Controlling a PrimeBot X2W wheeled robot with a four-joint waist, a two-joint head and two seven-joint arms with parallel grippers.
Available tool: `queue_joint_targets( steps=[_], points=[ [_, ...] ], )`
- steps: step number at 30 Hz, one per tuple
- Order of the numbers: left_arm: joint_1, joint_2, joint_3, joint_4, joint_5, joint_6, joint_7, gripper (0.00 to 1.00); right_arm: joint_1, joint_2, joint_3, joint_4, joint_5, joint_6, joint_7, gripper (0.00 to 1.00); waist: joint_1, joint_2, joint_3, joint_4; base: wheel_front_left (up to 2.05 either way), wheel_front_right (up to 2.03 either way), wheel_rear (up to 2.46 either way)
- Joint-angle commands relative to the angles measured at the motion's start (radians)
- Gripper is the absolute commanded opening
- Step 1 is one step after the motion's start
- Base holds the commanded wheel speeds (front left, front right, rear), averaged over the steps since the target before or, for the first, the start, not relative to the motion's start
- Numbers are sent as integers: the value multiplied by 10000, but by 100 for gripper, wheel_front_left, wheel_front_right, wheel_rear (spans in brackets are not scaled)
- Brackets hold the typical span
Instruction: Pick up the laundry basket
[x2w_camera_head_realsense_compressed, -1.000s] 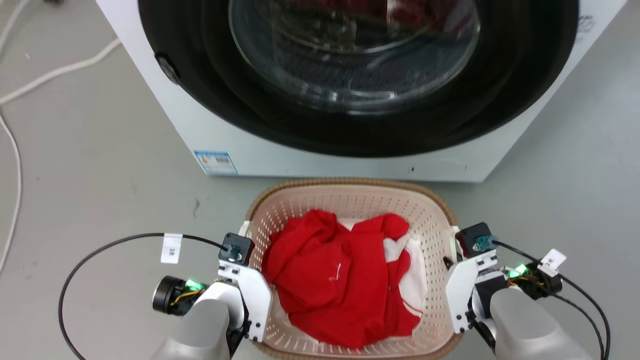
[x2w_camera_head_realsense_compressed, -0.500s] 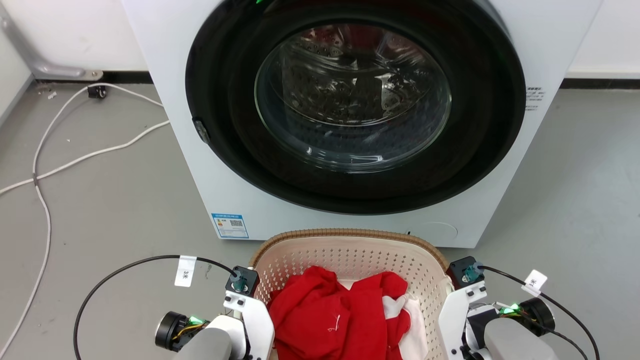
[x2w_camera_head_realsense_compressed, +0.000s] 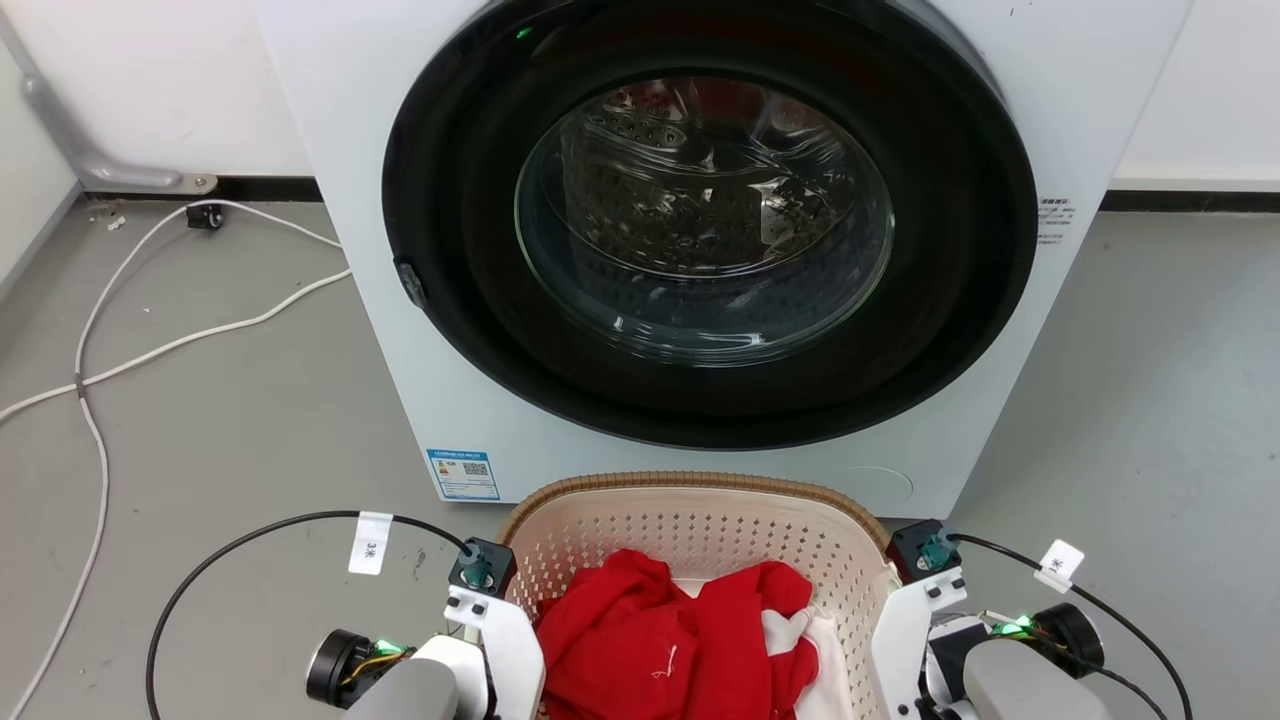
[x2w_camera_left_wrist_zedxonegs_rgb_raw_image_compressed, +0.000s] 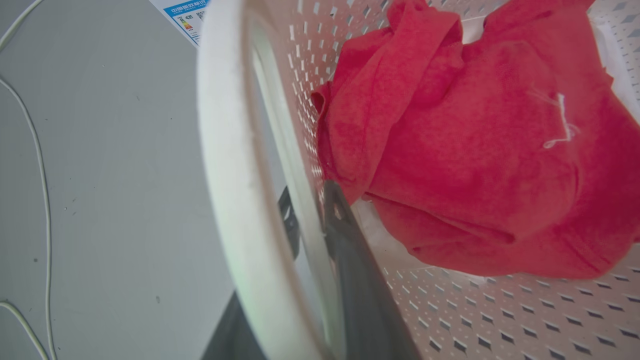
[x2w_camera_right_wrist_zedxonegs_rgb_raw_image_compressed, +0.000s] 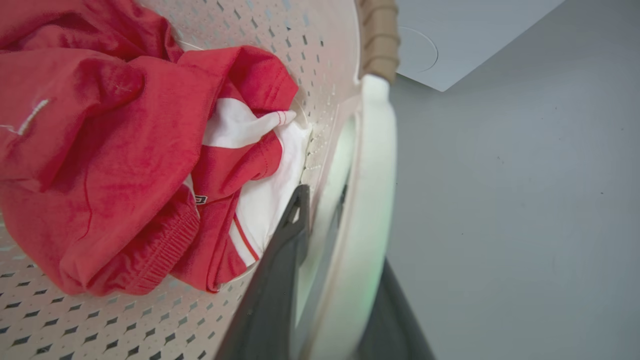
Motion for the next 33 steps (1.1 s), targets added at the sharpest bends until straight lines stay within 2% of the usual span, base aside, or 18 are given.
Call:
queue_joint_targets(
  steps=[1, 33],
  points=[
    [62, 47, -122, -111, -38, -53, -34, 0, -2, -20, 162, -1, 32, 38, 20, 0, 1, -1, -12, -2, 0, 0, 0],
    [-161, 349, -1604, -97, -1548, -56, -79, 0, -125, -17, 1013, 135, 908, 43, -57, 0, 1, -1, -32, -92, 0, 0, 0]
  ],
)
